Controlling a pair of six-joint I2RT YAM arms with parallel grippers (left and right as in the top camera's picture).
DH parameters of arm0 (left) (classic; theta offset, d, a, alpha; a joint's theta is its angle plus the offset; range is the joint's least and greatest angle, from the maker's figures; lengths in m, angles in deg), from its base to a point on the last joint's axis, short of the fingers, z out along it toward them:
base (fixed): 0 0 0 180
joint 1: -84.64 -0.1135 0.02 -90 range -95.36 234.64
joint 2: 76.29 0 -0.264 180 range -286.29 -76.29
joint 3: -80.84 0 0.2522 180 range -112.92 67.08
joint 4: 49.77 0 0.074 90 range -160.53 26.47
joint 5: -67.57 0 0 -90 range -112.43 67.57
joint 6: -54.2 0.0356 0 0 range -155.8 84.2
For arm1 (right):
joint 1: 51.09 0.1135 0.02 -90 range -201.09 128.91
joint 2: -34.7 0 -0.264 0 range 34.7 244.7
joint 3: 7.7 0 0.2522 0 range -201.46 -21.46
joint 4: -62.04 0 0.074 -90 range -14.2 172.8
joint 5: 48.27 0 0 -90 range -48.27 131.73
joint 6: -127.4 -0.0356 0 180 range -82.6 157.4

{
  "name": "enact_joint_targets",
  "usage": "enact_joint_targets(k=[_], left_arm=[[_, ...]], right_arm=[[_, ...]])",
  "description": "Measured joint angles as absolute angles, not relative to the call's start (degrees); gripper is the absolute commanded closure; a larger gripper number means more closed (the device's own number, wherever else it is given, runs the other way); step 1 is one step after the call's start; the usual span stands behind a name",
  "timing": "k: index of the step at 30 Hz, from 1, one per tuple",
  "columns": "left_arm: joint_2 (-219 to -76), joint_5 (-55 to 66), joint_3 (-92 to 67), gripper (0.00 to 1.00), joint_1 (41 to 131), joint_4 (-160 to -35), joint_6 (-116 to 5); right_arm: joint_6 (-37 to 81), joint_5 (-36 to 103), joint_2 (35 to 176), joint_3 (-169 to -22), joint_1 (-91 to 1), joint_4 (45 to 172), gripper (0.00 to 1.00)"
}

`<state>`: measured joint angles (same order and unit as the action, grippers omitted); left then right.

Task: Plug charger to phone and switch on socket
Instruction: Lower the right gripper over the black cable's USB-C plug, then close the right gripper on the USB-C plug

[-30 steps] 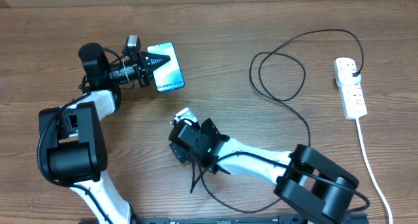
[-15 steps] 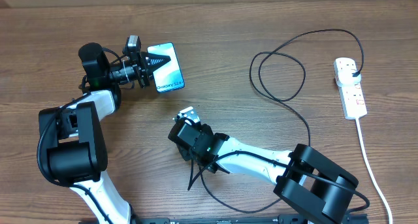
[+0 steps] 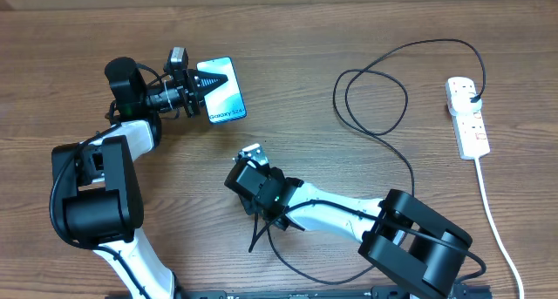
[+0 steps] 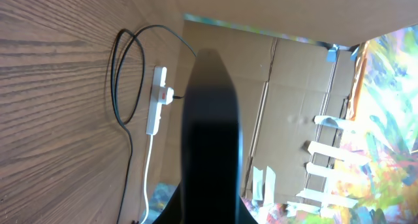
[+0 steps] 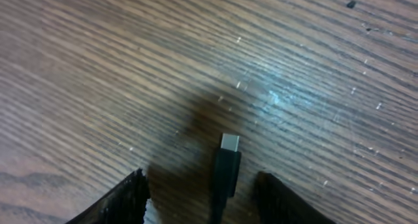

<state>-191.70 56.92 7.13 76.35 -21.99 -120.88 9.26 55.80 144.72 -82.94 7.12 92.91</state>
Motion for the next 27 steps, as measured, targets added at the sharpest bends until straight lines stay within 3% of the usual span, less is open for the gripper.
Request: enact_joint_targets(k=[2,9,27], left_arm=[[-191.70,56.90,7.13,0.96,76.35,-21.97,-120.88],[-191.70,56.92,7.13,0.96,76.35,-21.97,-120.88],[-191.70,56.92,7.13,0.96,76.35,-21.97,-120.88]], right_arm=[[9.24,56.04,145.00,-83.11,6.99,92.36,0.49],[8.98,56.80,145.70,-83.57,6.69,91.90,0.70],[8.15,56.93,145.88,-84.99,6.69,95.53,0.77]])
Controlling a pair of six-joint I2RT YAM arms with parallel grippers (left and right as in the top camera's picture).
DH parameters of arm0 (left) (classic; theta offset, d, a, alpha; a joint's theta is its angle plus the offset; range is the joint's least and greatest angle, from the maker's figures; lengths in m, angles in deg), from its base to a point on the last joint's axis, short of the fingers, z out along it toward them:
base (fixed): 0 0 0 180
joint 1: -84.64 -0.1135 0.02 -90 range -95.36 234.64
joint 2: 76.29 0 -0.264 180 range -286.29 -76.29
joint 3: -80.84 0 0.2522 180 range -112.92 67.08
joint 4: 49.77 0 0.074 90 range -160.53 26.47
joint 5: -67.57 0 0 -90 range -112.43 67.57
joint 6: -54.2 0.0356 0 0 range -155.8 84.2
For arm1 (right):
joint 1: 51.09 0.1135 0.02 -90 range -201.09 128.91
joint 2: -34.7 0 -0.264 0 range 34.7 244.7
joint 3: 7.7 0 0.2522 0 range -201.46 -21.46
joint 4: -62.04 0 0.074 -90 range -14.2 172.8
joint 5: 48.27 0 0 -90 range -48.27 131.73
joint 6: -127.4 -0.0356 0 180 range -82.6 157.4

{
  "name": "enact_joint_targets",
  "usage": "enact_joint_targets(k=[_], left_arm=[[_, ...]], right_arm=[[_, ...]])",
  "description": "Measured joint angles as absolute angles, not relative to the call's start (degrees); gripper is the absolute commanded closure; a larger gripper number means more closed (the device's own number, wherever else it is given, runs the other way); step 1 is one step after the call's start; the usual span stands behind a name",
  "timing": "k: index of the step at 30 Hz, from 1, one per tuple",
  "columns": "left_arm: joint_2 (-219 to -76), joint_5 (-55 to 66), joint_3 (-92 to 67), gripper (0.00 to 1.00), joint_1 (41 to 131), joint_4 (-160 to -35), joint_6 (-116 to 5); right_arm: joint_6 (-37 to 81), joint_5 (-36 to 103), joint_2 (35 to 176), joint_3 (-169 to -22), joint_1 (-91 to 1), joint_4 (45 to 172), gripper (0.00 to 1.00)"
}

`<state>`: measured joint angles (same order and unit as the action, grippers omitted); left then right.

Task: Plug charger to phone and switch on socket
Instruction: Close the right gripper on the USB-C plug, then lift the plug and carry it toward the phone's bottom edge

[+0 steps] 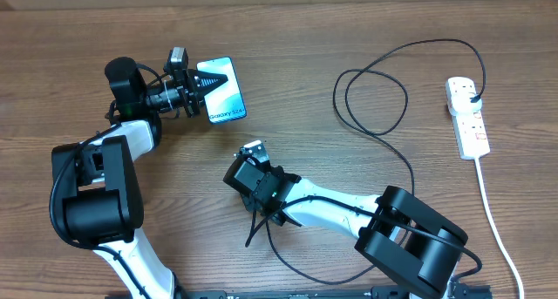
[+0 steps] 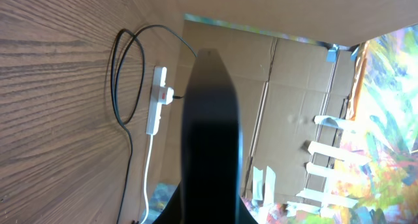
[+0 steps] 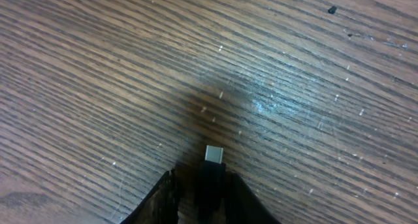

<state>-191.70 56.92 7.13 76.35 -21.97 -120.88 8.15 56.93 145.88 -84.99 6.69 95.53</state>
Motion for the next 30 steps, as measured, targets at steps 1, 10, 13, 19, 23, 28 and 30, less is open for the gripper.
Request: enact_joint_targets(k=[1,10,13,19,23,28,30], left_arm=[[-191.70,56.92,7.13,0.96,76.35,-21.97,-120.88],[-191.70,57.12,7.13,0.96,76.35,-21.97,-120.88],[-191.70,57.14,7.13,0.96,76.35,-21.97,-120.90],[-191.70,57.14,7.13,0.96,76.35,-21.97,-120.88],[-191.70,57.14,7.13,0.96,76.35,-21.97,-120.59],[-191.70,57.36,7.13,0.96,76.24,-21.97,-118.76],[-191.70,57.62,7.13,0.96,76.02,-21.97,-117.88]], right_arm=[[8.04,56.91,145.90,-85.01,6.69,95.62,0.77],[7.60,56.93,145.90,-85.10,6.69,96.01,0.87],[7.58,56.72,145.90,-85.12,6.69,96.03,0.91],[7.43,56.74,145.88,-85.17,6.69,95.97,0.96],[7.43,55.45,145.86,-86.81,6.42,98.63,0.96],[6.95,50.14,143.32,-87.46,4.17,101.39,0.96],[6.73,46.16,140.28,-87.46,2.25,101.41,0.96]])
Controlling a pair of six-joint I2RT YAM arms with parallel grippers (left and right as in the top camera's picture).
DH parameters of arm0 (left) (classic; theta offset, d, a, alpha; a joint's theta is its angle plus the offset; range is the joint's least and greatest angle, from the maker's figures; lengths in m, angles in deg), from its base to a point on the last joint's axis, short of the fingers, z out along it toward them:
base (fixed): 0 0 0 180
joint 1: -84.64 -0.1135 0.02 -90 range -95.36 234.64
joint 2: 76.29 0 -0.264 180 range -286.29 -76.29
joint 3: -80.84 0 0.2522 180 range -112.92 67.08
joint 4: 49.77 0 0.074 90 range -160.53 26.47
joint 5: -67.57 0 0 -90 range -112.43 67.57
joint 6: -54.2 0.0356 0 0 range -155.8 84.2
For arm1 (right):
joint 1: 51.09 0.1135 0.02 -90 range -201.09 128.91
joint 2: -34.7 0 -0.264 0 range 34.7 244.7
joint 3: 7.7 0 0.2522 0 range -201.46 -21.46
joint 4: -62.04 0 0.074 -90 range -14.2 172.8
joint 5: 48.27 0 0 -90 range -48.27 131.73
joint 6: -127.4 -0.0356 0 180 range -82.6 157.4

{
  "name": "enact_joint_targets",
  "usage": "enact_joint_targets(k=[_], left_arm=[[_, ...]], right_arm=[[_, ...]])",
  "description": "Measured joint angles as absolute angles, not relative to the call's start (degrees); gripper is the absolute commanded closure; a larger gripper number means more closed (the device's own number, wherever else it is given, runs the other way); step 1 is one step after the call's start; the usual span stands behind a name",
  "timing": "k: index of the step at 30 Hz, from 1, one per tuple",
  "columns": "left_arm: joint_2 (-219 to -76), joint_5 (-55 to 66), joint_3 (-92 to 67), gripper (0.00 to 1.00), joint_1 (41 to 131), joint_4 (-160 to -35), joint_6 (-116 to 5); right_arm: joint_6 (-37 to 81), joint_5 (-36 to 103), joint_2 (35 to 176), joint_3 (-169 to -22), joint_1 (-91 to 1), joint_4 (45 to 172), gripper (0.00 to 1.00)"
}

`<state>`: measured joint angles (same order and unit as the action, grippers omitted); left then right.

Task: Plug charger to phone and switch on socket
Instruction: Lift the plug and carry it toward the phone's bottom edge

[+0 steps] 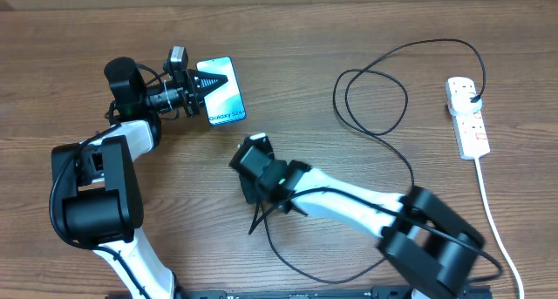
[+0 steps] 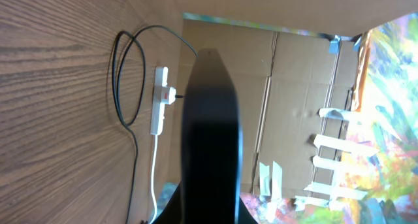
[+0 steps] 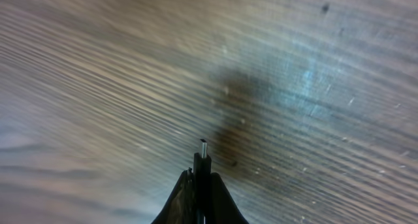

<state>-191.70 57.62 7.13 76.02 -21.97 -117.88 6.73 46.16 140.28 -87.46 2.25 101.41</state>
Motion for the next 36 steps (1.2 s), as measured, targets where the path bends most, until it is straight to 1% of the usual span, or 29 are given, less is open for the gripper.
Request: enact_joint_targets(k=[6,11,17,22,25,31,36], left_arm=[[-191.70,59.57,7.13,0.96,75.58,-21.97,-114.82],[-191.70,61.82,7.13,0.96,75.58,-21.95,-112.84],[-191.70,62.49,7.13,0.96,75.58,-21.93,-111.39],[-191.70,62.65,7.13,0.96,75.67,-21.95,-110.58],[-191.70,62.47,7.13,0.96,76.06,-21.95,-110.58],[-191.70,60.22,7.13,0.96,77.57,-21.99,-110.82],[-191.70,56.68,7.13,0.96,78.79,-21.99,-111.90]], right_arm=[[8.89,33.22,132.11,-87.77,-3.39,100.43,0.96],[11.51,18.75,131.13,-88.05,-7.48,96.86,0.96],[13.20,3.43,131.08,-83.94,-12.09,84.08,0.96],[11.06,-4.92,131.08,-79.05,-15.59,74.79,0.96],[10.05,-8.22,131.10,-77.60,-17.31,71.73,0.96],[7.38,-12.05,133.25,-77.17,-18.08,65.76,0.96],[3.10,-15.24,137.79,-77.12,-18.95,59.29,0.96]])
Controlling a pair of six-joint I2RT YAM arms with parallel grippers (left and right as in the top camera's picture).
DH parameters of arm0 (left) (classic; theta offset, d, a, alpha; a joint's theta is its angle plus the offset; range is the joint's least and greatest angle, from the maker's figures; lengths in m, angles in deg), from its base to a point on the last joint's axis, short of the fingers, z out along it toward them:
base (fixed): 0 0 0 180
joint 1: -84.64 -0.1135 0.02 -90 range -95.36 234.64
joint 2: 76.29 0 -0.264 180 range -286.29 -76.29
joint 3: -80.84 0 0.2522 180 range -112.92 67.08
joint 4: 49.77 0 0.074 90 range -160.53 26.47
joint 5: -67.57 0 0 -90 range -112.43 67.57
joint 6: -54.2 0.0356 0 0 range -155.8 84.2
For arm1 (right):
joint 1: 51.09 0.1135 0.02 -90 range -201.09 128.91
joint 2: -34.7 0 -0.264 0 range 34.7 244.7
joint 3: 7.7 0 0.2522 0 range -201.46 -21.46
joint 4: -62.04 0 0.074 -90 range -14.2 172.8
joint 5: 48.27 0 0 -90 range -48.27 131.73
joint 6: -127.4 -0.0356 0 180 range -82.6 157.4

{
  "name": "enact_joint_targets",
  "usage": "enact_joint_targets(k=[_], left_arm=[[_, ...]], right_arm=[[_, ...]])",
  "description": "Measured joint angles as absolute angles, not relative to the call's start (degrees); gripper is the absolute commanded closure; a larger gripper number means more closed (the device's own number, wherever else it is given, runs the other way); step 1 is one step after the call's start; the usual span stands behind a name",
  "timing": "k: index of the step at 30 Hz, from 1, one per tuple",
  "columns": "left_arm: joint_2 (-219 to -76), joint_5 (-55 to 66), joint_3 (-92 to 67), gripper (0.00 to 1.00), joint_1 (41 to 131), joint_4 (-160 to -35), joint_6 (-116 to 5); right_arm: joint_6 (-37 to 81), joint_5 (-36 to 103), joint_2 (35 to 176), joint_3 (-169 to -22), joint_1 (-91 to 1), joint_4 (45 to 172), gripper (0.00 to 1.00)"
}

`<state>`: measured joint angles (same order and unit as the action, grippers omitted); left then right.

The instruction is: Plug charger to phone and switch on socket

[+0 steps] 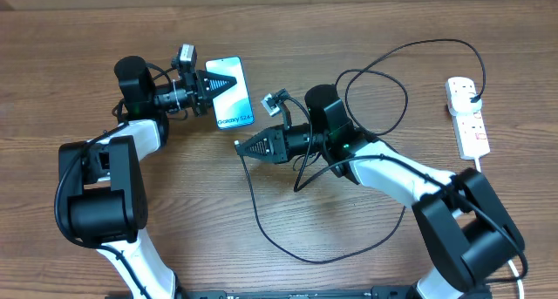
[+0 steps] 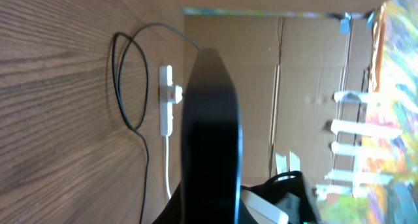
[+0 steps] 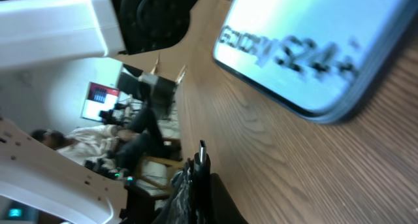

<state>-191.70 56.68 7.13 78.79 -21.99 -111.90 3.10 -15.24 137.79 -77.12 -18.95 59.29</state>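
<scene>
The phone [image 1: 229, 94], screen up and reading Galaxy S24, is held at its far end by my left gripper [image 1: 209, 84], which is shut on it. In the left wrist view it shows as a dark slab [image 2: 210, 132]. My right gripper [image 1: 244, 150] lies level, pointing left, just short of the phone's near end and shut on the black charger plug [image 3: 203, 153]. The right wrist view shows that end of the phone [image 3: 313, 48] apart from the plug's tip. The white socket strip [image 1: 466, 116] lies at the far right with a plug in it.
The black charger cable [image 1: 370, 90] loops across the middle of the table and trails under the right arm toward the front. A white lead [image 1: 497, 229] runs from the strip to the front edge. The left arm's base [image 1: 96, 203] stands at the left.
My right gripper was at the table's middle, pointing down with the plug. It is now level near the phone's near end. The phone and left gripper have shifted slightly right.
My right gripper stood open around the plug lying on the table, then narrower around it. Then it was shut on the plug and lifted. Now it holds the plug close to the phone. The left gripper held the phone throughout.
</scene>
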Motion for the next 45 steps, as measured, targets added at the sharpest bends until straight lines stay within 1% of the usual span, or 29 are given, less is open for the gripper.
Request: enact_joint_targets(k=[6,10,13,19,32,45], left_arm=[[-192.40,53.03,5.45,0.96,81.13,-22.04,-113.25],[-196.77,52.48,-1.13,0.95,84.24,-21.99,-115.68],[-200.03,52.48,-4.32,0.95,85.92,-21.40,-117.32],[-202.11,52.53,-4.65,0.95,88.06,-20.18,-118.63],[-202.11,55.78,-4.71,0.96,88.04,-18.45,-119.72],[-202.11,58.01,-4.71,0.96,88.06,-18.30,-119.70]], right_arm=[[1.11,-20.50,138.84,-77.04,-25.18,58.55,0.96],[1.20,-23.67,138.84,-77.04,-29.14,60.12,0.96],[1.37,-24.57,138.84,-77.04,-29.36,61.30,0.96],[1.39,-25.38,138.84,-77.04,-29.33,61.26,0.96],[0.32,-25.27,140.52,-77.01,-29.33,59.97,0.96],[-1.42,-22.34,140.63,-77.01,-29.33,57.37,0.96]])
